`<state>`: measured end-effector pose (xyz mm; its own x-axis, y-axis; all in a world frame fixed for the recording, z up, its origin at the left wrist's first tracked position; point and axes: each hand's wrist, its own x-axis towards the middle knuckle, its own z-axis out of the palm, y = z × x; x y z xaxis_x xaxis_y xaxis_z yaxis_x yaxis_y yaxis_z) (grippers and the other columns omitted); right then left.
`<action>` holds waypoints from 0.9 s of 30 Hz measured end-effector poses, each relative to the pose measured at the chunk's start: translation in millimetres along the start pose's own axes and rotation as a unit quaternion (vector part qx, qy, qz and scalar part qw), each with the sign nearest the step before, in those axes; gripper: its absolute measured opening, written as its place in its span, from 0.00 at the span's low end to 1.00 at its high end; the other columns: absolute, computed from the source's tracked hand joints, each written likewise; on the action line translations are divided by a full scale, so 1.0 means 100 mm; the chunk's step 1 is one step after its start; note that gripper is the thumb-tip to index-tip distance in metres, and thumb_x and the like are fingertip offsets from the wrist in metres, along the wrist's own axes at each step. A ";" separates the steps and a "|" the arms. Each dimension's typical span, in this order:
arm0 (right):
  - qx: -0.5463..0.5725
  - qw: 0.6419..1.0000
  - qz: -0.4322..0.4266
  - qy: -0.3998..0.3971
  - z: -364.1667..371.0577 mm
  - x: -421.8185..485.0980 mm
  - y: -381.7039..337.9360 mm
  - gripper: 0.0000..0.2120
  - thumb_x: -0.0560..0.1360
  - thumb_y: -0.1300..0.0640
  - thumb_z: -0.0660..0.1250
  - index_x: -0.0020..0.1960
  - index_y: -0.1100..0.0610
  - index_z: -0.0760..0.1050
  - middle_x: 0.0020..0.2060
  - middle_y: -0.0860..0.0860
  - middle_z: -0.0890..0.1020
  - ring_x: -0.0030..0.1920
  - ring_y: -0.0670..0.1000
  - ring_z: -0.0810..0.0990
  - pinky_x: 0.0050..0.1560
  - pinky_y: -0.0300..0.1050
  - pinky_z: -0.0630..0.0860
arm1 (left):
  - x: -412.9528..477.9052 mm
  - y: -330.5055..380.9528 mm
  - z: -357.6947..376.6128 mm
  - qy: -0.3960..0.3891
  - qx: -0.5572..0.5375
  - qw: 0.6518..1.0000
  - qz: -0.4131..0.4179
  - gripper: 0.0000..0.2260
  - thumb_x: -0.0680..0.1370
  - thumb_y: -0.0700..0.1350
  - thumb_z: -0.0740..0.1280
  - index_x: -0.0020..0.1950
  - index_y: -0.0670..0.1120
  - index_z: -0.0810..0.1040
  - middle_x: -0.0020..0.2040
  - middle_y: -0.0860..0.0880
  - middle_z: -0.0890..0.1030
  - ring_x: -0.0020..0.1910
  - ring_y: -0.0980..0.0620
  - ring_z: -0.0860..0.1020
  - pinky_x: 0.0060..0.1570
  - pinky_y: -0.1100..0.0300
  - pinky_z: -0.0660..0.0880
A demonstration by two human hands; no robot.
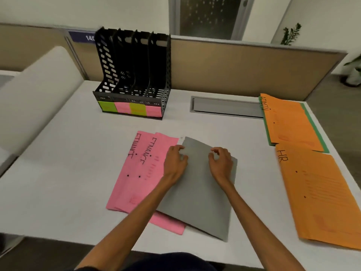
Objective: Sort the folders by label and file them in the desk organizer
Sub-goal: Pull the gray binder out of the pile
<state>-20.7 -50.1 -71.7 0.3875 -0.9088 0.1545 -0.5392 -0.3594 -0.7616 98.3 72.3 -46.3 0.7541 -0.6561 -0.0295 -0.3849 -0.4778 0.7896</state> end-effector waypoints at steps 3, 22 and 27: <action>0.033 0.997 -0.056 -0.035 0.43 -0.13 -0.42 0.07 0.75 0.61 0.67 0.52 0.59 0.78 0.49 0.53 0.80 0.54 0.54 0.78 0.58 0.47 0.73 | 0.04 -0.39 -0.40 0.038 0.017 0.999 -0.019 0.15 0.77 0.44 0.66 0.64 0.45 0.74 0.62 0.45 0.75 0.63 0.48 0.72 0.59 0.57 0.67; -0.023 0.997 -0.071 -0.024 1.09 -0.57 -0.95 0.12 0.75 0.59 0.68 0.57 0.57 0.77 0.56 0.53 0.77 0.58 0.53 0.75 0.60 0.47 0.71 | 0.02 -1.04 -0.99 0.012 0.038 0.999 -0.031 0.15 0.78 0.49 0.66 0.63 0.45 0.76 0.64 0.45 0.75 0.63 0.46 0.71 0.62 0.49 0.71; -0.082 0.996 -0.026 0.015 0.72 -0.61 -0.53 0.14 0.74 0.57 0.69 0.59 0.58 0.77 0.58 0.54 0.77 0.60 0.54 0.75 0.61 0.49 0.69 | 0.02 -0.87 -0.74 -0.034 0.048 0.998 -0.030 0.20 0.77 0.55 0.65 0.64 0.45 0.76 0.64 0.44 0.75 0.64 0.47 0.71 0.62 0.48 0.70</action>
<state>37.6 40.0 -86.0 0.3968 -0.8929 0.2126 -0.6350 -0.4343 -0.6388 172.7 156.0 -69.9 0.7401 -0.6619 -0.1190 -0.3924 -0.5687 0.7229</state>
